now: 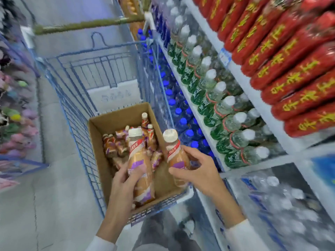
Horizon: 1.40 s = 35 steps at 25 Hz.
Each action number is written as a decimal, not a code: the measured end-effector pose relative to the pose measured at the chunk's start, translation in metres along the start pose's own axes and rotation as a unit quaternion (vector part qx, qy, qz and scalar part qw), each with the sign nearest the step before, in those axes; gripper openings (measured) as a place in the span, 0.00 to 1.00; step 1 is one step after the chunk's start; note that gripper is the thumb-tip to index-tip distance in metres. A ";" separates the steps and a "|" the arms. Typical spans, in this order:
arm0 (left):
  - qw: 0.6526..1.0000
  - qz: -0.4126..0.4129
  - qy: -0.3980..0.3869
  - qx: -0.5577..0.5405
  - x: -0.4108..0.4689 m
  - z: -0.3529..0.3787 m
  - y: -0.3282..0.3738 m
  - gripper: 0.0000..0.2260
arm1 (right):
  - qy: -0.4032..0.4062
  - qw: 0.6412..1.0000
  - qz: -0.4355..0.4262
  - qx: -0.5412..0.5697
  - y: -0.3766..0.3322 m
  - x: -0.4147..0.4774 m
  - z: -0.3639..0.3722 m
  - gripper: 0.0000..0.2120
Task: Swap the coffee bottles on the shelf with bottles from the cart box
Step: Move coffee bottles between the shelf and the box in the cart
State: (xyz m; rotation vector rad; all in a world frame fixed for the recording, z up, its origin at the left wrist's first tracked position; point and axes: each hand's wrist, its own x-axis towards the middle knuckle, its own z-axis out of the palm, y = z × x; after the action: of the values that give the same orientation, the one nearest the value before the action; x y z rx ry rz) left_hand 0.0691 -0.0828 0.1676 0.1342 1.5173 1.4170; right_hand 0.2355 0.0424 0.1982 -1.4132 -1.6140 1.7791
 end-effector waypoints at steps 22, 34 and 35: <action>0.828 0.106 -0.525 0.164 -0.390 0.388 -0.136 0.15 | 0.600 0.768 -0.142 0.174 0.093 -0.523 -0.314 0.22; 0.682 0.335 -0.624 0.182 -0.491 0.592 -0.115 0.15 | 0.696 0.680 -0.214 0.083 0.040 -0.580 -0.483 0.26; 0.677 0.346 -0.621 0.188 -0.490 0.606 -0.117 0.14 | 0.698 0.680 -0.210 0.080 0.040 -0.577 -0.497 0.26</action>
State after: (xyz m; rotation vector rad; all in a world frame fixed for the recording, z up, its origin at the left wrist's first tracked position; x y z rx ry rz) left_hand 0.7921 -0.0299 0.4771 1.7163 0.4856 1.0080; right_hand 0.9144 -0.1571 0.4820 -1.4412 -0.7140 0.1953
